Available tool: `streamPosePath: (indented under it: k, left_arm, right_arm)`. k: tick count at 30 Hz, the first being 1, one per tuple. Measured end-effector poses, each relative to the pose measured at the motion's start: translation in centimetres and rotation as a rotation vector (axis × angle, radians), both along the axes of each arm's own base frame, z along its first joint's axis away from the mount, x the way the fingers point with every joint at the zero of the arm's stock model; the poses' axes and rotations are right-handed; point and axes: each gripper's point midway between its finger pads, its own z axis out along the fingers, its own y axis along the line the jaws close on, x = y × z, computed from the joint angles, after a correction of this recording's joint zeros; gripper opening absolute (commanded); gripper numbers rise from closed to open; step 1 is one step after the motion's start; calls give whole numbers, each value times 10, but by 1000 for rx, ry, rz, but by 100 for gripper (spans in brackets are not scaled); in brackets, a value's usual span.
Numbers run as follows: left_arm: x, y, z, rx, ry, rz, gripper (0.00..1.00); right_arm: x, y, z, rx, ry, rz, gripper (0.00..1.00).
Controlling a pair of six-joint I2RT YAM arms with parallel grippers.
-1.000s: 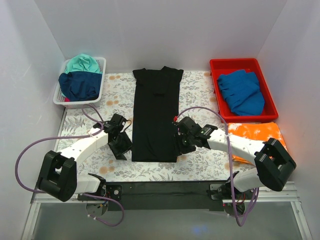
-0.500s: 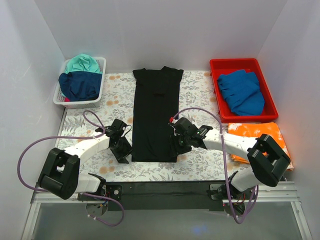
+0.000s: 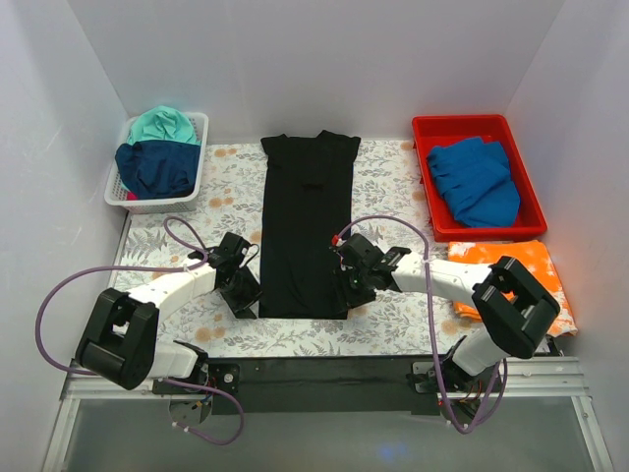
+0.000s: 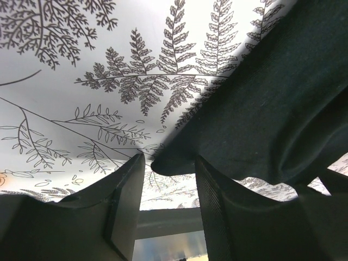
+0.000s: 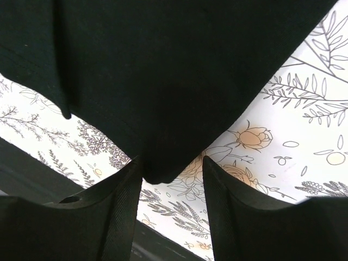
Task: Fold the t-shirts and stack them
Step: Fold the tshirt
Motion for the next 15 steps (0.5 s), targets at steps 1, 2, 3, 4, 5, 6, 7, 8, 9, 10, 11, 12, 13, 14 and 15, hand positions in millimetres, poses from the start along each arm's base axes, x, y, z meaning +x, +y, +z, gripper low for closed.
streamPosePath:
  k: [1, 2, 3, 4, 5, 6, 7, 8, 9, 10, 11, 12, 13, 14, 15]
  left_arm:
    - [0, 0, 0, 0, 0, -1, 40]
    - [0, 0, 0, 0, 0, -1, 39]
    - [0, 0, -1, -1, -1, -1, 37]
    - [1, -1, -1, -3, -3, 0, 37]
    - [1, -1, -1, -8, -6, 0, 36]
    - [2, -2, -1, -9, -8, 0, 35]
    - [2, -3, -1, -13, -9, 0, 34]
    - [3, -3, -2, -15, -10, 0, 32]
    - [3, -4, -2, -17, -8, 0, 31]
    - [4, -4, -2, -20, -7, 0, 30]
    - [4, -5, -2, -24, -7, -1, 25]
    - [4, -6, -3, -27, -6, -2, 22]
    - [5, -7, -3, -30, -5, -2, 18]
    - [5, -7, -4, -32, -3, -1, 10]
    - [5, -7, -4, -31, -1, -2, 6]
  right_arm:
    - [-1, 0, -2, -4, 6, 0, 52]
    - [-1, 0, -4, -8, 12, 0, 52]
    - [-2, -1, -6, -12, 20, 2, 49]
    - [-2, 0, -6, -11, 24, 4, 48]
    - [-2, 1, -7, -12, 26, 3, 47]
    - [-3, 2, -7, -11, 31, 5, 43]
    - [-3, 2, -7, -12, 33, 7, 40]
    - [-3, 2, -8, -14, 35, 8, 37]
    - [-3, 3, -8, -15, 37, 9, 30]
    - [-3, 2, -8, -16, 37, 9, 26]
    - [-4, 2, -9, -20, 40, 9, 22]
    - [-5, 0, -9, -26, 43, 8, 14]
    - [-5, -1, -10, -32, 45, 8, 11]
    - [-6, -2, -10, -39, 47, 6, 7]
    - [-6, -4, -11, -46, 49, 3, 1]
